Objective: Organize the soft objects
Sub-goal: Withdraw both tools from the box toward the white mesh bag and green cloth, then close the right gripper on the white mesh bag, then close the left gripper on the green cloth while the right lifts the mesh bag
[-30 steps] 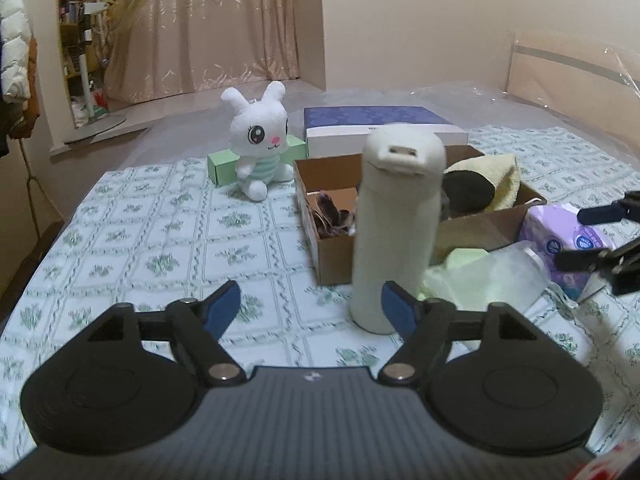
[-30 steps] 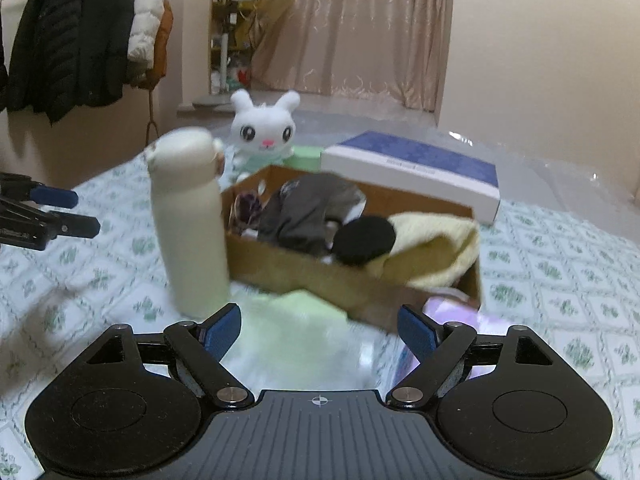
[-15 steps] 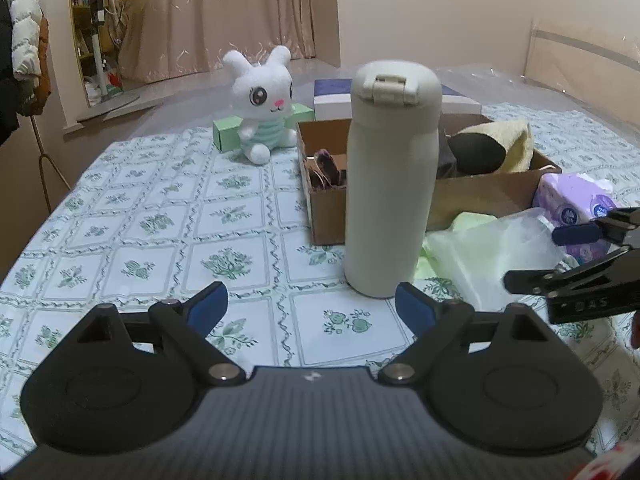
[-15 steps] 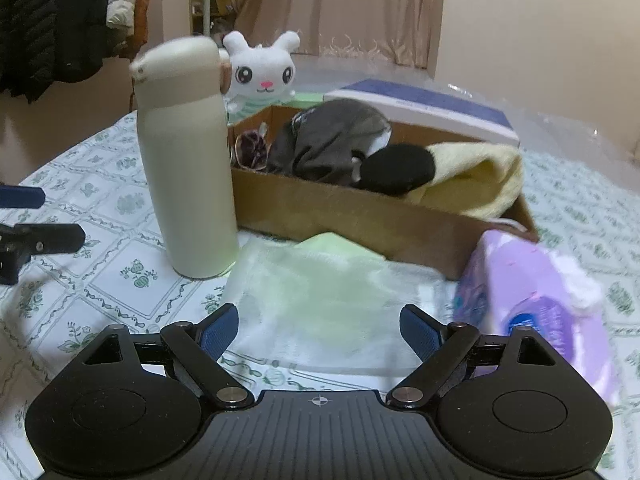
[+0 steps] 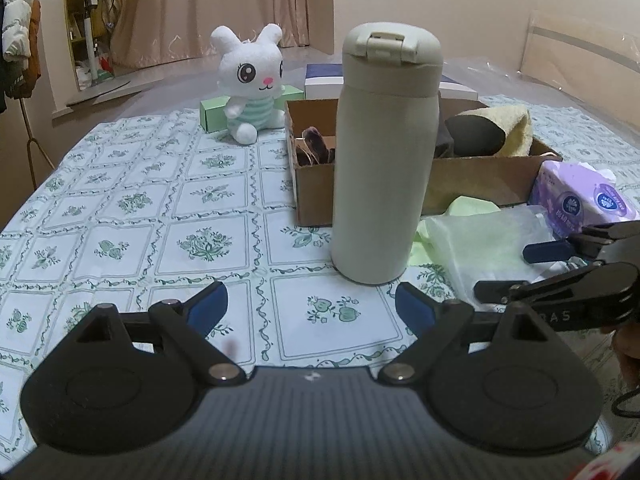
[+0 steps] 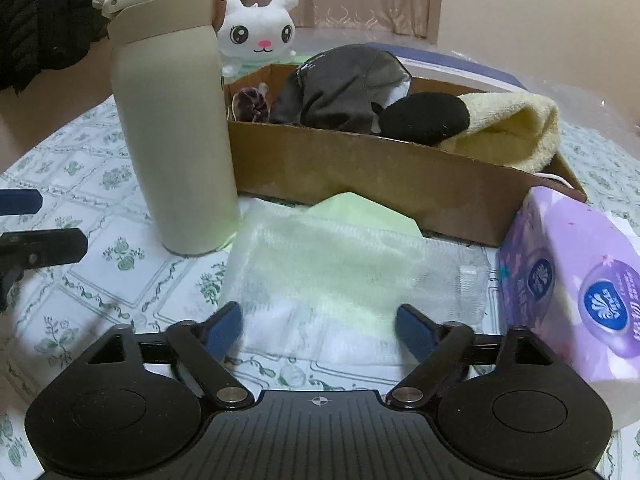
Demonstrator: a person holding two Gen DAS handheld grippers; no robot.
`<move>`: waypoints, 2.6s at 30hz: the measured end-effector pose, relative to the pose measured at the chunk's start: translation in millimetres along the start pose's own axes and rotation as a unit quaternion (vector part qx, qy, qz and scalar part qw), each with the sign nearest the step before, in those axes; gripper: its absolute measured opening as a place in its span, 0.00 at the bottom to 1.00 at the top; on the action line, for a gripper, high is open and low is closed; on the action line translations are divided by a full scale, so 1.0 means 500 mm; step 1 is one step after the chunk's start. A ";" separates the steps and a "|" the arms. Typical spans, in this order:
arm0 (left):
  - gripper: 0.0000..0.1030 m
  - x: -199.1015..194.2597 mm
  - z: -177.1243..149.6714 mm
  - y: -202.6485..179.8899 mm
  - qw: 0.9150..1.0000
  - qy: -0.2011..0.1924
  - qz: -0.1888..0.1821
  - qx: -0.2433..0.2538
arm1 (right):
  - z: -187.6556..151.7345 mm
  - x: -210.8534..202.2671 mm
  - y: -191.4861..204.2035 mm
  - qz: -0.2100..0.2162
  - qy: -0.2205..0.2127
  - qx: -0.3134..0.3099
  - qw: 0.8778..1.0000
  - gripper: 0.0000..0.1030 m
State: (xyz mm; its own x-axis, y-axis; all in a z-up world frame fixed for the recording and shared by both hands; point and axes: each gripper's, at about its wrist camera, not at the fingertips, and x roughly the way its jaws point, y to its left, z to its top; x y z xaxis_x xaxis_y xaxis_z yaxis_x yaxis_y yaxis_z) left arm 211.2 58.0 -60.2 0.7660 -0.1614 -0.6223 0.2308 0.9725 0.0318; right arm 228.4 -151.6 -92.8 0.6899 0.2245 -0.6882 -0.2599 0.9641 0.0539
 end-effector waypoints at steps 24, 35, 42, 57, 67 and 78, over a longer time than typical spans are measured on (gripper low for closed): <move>0.87 -0.011 -0.007 -0.040 1.000 -0.006 -0.024 0.011 | 0.013 -0.074 -0.021 -0.005 -0.042 -0.066 0.997 0.86; 0.87 -0.001 -0.002 -0.050 0.999 -0.009 -0.038 0.013 | 0.090 0.015 -0.038 0.073 0.064 -0.252 0.963 0.87; 0.87 0.009 -0.007 -0.061 0.998 0.000 -0.048 0.028 | 0.100 0.039 -0.054 0.077 0.110 -0.237 0.962 0.12; 0.82 0.011 0.009 -0.175 0.967 -0.007 -0.141 0.211 | 0.015 -0.162 -0.076 0.076 0.052 -0.183 0.979 0.01; 0.72 0.102 0.036 -0.285 0.954 -0.008 -0.124 0.273 | -0.015 -0.269 -0.155 0.008 -0.017 -0.086 0.996 0.01; 0.27 0.206 0.077 -0.336 0.967 0.035 -0.094 0.235 | -0.006 -0.275 -0.200 0.000 -0.048 -0.042 0.998 0.01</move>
State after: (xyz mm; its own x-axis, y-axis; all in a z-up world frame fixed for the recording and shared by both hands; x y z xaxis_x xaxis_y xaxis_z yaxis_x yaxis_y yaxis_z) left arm 274.3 -128.5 -99.6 0.6453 -0.3013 -0.7020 0.6221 0.7406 0.2539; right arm 157.5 -279.3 -5.5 0.7503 0.2401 -0.6160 -0.3120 0.9500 -0.0097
